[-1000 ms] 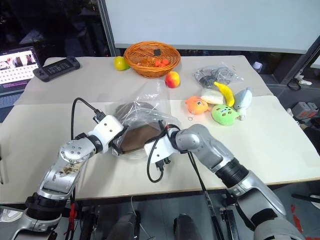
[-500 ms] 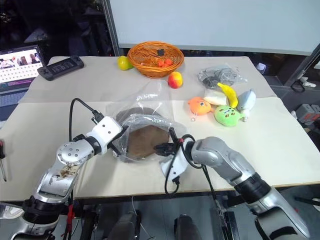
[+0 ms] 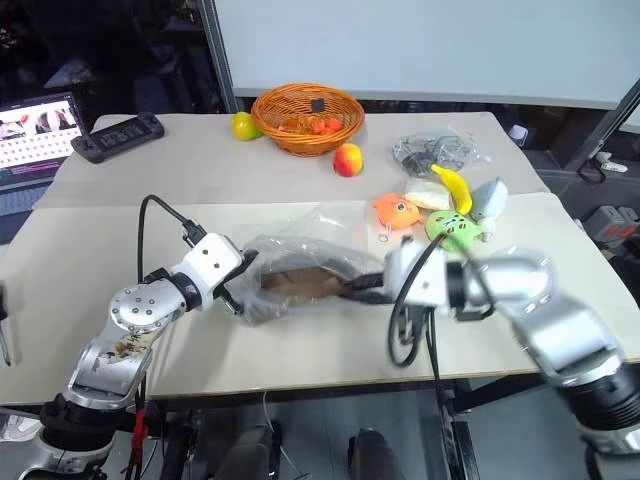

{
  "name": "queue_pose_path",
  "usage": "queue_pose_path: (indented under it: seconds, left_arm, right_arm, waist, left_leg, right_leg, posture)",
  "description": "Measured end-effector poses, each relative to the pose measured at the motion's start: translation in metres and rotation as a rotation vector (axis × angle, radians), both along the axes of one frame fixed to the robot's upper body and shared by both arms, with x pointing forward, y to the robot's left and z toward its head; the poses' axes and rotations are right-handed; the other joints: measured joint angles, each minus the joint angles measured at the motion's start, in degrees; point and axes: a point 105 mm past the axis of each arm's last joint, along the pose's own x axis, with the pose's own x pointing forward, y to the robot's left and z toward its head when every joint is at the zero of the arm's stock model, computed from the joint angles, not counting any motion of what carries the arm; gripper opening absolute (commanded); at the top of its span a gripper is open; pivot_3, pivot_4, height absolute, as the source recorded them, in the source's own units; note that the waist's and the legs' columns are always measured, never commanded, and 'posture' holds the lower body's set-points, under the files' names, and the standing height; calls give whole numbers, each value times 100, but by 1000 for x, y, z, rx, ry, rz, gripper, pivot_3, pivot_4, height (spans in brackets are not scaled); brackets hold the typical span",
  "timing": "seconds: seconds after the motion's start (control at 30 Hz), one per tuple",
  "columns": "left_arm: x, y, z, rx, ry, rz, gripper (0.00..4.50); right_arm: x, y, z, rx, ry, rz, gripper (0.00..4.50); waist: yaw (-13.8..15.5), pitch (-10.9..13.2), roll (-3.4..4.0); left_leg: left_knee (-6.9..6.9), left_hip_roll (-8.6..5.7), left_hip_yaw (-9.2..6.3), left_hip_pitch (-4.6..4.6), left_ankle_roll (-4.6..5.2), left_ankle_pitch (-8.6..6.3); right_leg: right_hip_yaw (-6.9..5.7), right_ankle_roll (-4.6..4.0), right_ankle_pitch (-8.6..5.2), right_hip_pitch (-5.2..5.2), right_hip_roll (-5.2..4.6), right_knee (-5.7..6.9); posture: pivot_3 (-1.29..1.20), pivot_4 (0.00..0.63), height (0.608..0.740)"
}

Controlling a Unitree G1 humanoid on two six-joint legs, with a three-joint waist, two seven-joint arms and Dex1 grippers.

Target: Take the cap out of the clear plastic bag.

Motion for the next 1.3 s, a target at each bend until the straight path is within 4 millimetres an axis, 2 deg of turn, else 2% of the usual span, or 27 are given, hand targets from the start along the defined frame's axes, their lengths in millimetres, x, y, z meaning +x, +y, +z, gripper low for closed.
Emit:
queue_pose_path:
  seconds: [0.03, 0.1, 0.13, 0.23, 0.37, 0.5, 0.6, 0.8, 0.93, 1.17, 1.3]
  left_arm:
    - [0, 0, 2, -1, -7, 0, 0]
    - [4, 4, 4, -2, -17, 22, 0]
    - [5, 5, 4, -2, -16, 29, 0]
    - [7, 9, -2, 0, 5, 49, 0]
    - [8, 11, -4, 0, 12, 57, 0]
    - [8, 12, -5, -1, 12, 63, 0]
    - [8, 12, -5, -1, 13, 68, 0]
    - [8, 13, -4, -3, 8, 74, 0]
    - [9, 15, -2, -6, -2, 80, 0]
    - [9, 15, 1, -8, -18, 81, 0]
    - [9, 14, 2, -8, -28, 76, 0]
  right_arm:
    - [2, 2, 4, 36, 31, -9, 16]
    - [23, 9, 11, 123, 60, -103, 16]
    - [34, 9, 8, 126, 54, -159, 16]
    - [47, 12, -10, 49, 9, -229, 16]
    - [65, 18, -39, -125, -166, -287, 16]
    - [78, 21, -57, -260, -360, -316, 16]
    - [80, 29, -59, -252, -391, -323, 16]
    - [74, 37, -34, -55, -185, -325, 16]
    - [73, 32, 2, 76, -37, -336, 16]
    - [50, 20, 40, 263, 300, -224, 16]
    - [48, 16, 60, 411, 392, -170, 16]
  waist:
    - [2, 0, -1]
    - [-36, -1, -2]
    - [-24, -1, -1]
    - [-3, -1, 0]
    - [7, 0, 0]
    - [2, 0, 1]
    - [-17, 0, 1]
    - [-7, 0, 1]
    - [-5, 0, 1]
    - [8, 1, 2]
    - [-10, 1, 2]
  left_leg:
    - [0, -1, 1, -1, 1, -1]
    - [2, -1, 6, -1, 1, 0]
    - [1, -3, 6, -3, 2, 0]
    - [0, -4, 7, -18, 4, -2]
    - [5, -8, 8, -38, 10, -6]
    - [7, -7, 8, -36, 10, -6]
    - [7, -6, 7, -36, 10, -6]
    - [7, -7, 5, -36, 11, -7]
    - [6, -6, 4, -36, 11, -7]
    - [7, -7, 5, -39, 16, -10]
    - [7, -7, 6, -39, 16, -10]
  right_leg:
    - [1, 0, 0, 0, -1, -3]
    - [10, 4, 2, -6, 1, -2]
    - [9, 5, 2, -9, 1, -2]
    - [8, 7, 1, -22, 1, -4]
    - [6, 17, 5, -30, -2, -20]
    - [5, 17, 6, -29, -1, -19]
    - [6, 17, 7, -28, 0, -18]
    - [5, 17, 8, -25, -2, -19]
    - [2, 17, 10, -24, -1, -18]
    - [2, 16, 10, -24, -4, -21]
    - [4, 16, 10, -24, -3, -19]
  posture:
    - [0, 150, 740]
    - [0, 150, 740]
    - [0, 150, 740]
    - [0, 150, 740]
    - [0, 150, 740]
    - [0, 150, 740]
    - [0, 150, 740]
    - [0, 150, 740]
    - [0, 150, 740]
    - [0, 150, 740]
    - [0, 150, 740]
